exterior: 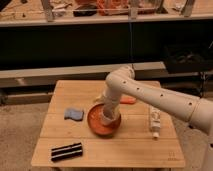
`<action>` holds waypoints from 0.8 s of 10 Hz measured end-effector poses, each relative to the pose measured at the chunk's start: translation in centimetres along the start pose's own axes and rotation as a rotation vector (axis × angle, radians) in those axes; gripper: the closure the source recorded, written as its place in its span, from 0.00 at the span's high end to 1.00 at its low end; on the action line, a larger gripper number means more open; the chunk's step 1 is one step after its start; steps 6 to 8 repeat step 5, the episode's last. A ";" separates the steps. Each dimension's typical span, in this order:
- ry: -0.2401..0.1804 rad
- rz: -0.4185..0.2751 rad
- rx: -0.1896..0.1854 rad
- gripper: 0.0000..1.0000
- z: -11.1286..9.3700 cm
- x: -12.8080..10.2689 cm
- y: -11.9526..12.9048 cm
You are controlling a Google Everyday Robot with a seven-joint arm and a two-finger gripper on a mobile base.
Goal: Place the ceramic cup in the ceramic bowl
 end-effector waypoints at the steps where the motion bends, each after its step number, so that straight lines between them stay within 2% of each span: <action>1: -0.001 -0.001 0.001 0.80 -0.1 0.0 0.1; 8: 0.001 -0.011 0.002 0.80 0.0 0.1 0.3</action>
